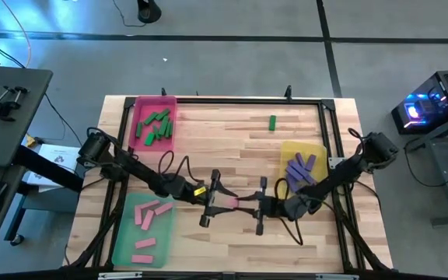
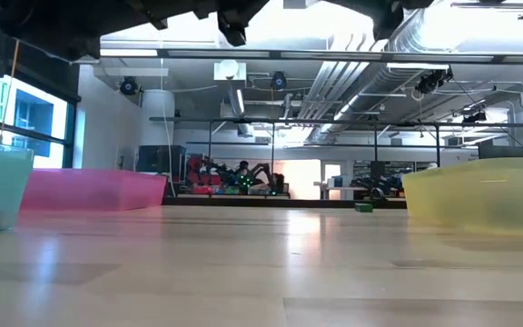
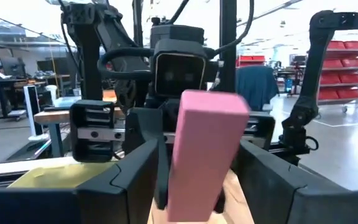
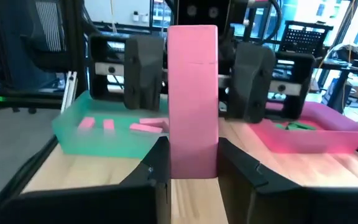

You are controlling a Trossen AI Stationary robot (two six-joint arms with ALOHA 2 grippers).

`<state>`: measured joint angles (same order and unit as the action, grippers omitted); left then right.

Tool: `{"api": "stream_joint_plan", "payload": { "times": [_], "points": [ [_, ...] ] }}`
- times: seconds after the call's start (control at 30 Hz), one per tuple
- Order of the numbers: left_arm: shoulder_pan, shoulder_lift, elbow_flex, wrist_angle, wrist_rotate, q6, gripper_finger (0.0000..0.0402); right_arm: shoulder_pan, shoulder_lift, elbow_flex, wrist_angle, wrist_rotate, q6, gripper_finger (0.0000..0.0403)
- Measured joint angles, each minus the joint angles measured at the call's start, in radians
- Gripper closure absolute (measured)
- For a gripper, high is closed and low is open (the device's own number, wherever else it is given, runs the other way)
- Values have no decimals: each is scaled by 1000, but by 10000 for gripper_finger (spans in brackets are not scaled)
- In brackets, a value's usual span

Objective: Sort blocks
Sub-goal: Put the pink block into the green bin

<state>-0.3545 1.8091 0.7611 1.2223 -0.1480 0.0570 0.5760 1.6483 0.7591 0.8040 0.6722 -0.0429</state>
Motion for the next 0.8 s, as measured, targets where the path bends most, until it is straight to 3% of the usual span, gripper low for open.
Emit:
{"api": "stream_joint_plan", "payload": {
  "times": [0.33, 0.47, 0.6, 0.7, 0.8],
  "points": [
    [-1, 0, 15, -14, -3, 7, 220, 16, 7, 6, 2, 15, 21, 339],
    [-4, 0, 15, -28, -3, 9, 264, 16, 7, 6, 1, 14, 37, 336],
    [-17, 0, 15, -60, -21, 41, 327, 13, 7, 5, -28, 9, 76, 294],
    [-48, -8, 14, -120, -104, 83, 327, 13, 7, 5, -80, -3, 122, 262],
    [-92, -64, 14, -229, -259, 124, 327, 13, 7, 5, -151, -3, 190, 242]
  ]
}}
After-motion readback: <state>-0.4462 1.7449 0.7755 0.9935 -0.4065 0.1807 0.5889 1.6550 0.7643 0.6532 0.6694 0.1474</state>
